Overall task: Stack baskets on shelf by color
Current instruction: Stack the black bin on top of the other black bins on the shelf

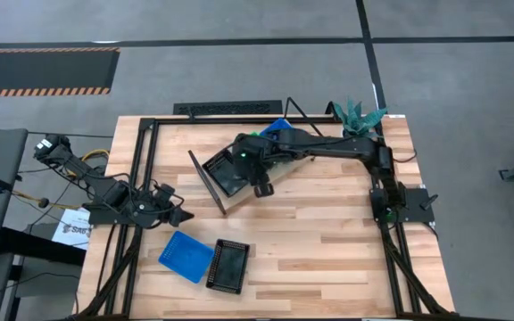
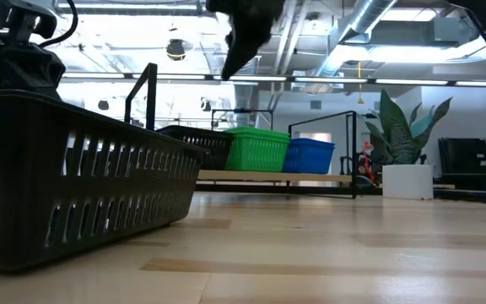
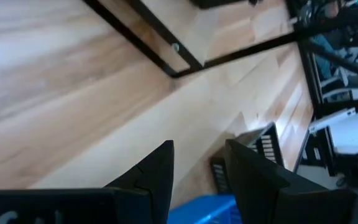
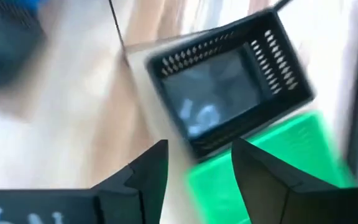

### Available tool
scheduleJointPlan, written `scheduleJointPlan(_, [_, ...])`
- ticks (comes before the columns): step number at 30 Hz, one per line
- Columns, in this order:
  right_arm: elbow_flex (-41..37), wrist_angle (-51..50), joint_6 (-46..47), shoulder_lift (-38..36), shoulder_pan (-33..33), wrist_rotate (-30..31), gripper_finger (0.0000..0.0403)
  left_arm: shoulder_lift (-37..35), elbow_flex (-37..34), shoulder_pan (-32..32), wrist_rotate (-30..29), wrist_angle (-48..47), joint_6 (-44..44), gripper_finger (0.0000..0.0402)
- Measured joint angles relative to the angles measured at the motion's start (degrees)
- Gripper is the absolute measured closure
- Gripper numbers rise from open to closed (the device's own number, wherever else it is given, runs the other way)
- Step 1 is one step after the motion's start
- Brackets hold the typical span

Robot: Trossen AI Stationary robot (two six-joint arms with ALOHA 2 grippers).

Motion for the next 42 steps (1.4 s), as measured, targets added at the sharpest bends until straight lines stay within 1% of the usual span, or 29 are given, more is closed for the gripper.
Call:
scheduleJointPlan(2, [2.08, -2.46, 10.39, 0.00, 0.96, -1.62, 0.0196, 0.00, 0.00, 0.00, 1.15, 0.01, -0.09, 0.0271])
scheduleJointPlan(5, [2.69, -3.85, 22.51, 0.00, 3.27, -3.49, 0.0190, 0.00, 0.00, 0.01, 1.38, 0.01, -0.12, 0.0271])
scheduleJointPlan(7, [2.59, -4.02, 27.28, 0.02, 5.49, -3.47, 0.0188, 0.01, 0.00, 0.02, 1.29, 0.01, -0.12, 0.0271])
scheduleJointPlan(9, [1.30, -2.18, 29.95, -0.07, 8.03, -3.44, 0.0188, 0.01, 0.00, 0.00, 1.29, 0.01, -0.12, 0.0271])
scheduleJointPlan(13, [-2.59, 2.67, 32.90, 0.13, 12.75, -0.58, 0.0190, 0.01, 0.00, 0.02, 1.46, 0.03, -0.12, 0.0271])
scheduleJointPlan(17, [-4.85, 6.58, 36.31, 0.11, 15.77, 1.15, 0.0189, 0.01, 0.00, 0.01, 2.73, 0.03, -0.10, 0.0271])
scheduleJointPlan(21, [-8.69, 15.03, 39.03, 0.89, 17.64, 1.38, 0.0189, 0.01, 0.00, 0.02, 2.76, 0.05, -0.10, 0.0271])
scheduleJointPlan(23, [-9.29, 15.69, 39.98, 1.56, 18.34, 1.36, 0.0188, 0.01, 0.00, 0.02, 2.76, 0.14, -0.10, 0.0271])
scheduleJointPlan(25, [-8.91, 19.29, 40.12, 3.31, 19.05, 1.19, 0.0188, 0.02, 0.00, 0.00, 2.76, 0.30, -0.10, 0.0271])
scheduleJointPlan(28, [-9.28, 18.06, 39.68, 5.06, 19.90, 1.33, 0.0188, 0.01, 0.00, 0.01, 2.76, 0.54, -0.10, 0.0271])
scheduleJointPlan(30, [-9.16, 21.53, 39.86, 6.86, 20.28, 1.07, 0.0188, 0.04, 0.00, 0.01, 2.75, 0.36, -0.07, 0.0271])
scheduleJointPlan(32, [-9.19, 19.83, 39.62, 7.76, 20.28, 1.11, 0.0188, 0.04, 0.00, 0.00, 2.66, 0.87, 0.01, 0.0271])
scheduleJointPlan(34, [-8.98, 22.44, 39.76, 9.41, 20.17, 0.97, 0.0188, 0.28, 0.04, 0.00, 2.56, 0.89, 0.01, 0.0271])
scheduleJointPlan(37, [-9.18, 19.75, 39.26, 11.10, 19.64, 0.92, 0.0188, 0.85, 0.06, 0.00, 2.55, 1.58, 0.27, 0.0271])
scheduleJointPlan(38, [-9.16, 21.09, 39.24, 11.54, 19.46, 0.67, 0.0188, 1.08, 0.10, 0.00, 2.55, 1.63, 0.40, 0.0271])
scheduleJointPlan(41, [-9.12, 18.27, 38.75, 11.97, 18.94, 0.58, 0.0188, 1.90, 0.04, 0.00, 2.48, 2.34, 0.78, 0.0271])
scheduleJointPlan(42, [-9.02, 19.37, 38.74, 12.33, 18.85, 0.30, 0.0188, 2.15, 0.15, 0.00, 2.41, 2.33, 0.68, 0.0271])
